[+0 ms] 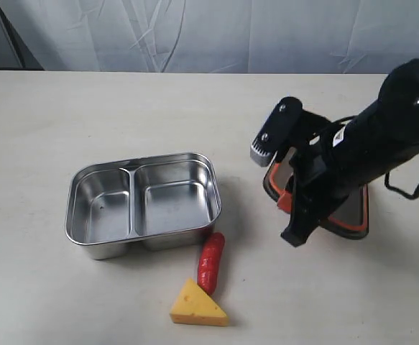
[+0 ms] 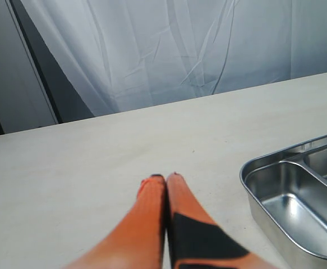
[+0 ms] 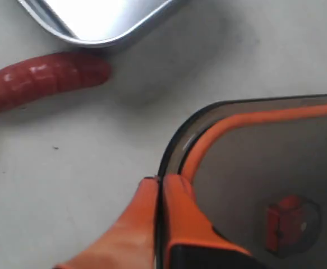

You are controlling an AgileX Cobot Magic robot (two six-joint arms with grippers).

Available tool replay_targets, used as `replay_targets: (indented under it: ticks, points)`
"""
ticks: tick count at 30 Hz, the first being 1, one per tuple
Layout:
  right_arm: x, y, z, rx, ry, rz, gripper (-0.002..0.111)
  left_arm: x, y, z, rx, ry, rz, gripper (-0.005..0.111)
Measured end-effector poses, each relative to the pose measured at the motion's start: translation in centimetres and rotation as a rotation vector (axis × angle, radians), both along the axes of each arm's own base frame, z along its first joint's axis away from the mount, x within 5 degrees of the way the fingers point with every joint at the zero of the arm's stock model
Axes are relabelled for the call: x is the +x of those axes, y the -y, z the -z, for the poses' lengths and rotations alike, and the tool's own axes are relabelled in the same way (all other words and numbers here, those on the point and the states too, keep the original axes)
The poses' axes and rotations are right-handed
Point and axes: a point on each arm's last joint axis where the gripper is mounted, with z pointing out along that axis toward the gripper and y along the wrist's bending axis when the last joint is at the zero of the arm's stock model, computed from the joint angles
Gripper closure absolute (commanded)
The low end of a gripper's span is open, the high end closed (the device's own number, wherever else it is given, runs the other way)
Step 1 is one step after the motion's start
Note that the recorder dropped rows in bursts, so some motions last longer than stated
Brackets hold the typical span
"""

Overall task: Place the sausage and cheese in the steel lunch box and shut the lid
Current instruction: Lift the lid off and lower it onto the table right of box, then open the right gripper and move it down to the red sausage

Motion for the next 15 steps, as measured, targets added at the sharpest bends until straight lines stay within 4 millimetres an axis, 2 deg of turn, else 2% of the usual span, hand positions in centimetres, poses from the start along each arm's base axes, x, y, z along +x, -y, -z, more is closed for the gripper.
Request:
replay_targets:
  ticks: [3,8,15]
  points:
    - [-1.7,-1.5,0.8,0.004,-0.018,-0.057,0.109,0.0,0.0,0.0,0.0,0.0,0.0,0.107]
    - [-2.8,-2.6,1.2,0.005,-0.063,-0.091,0.109,0.0,0.0,0.0,0.0,0.0,0.0,0.107]
    - [-4.1,-3.6,3.4,-0.055,-0.168,-0.143,0.109,0.0,0.0,0.0,0.0,0.0,0.0,0.107]
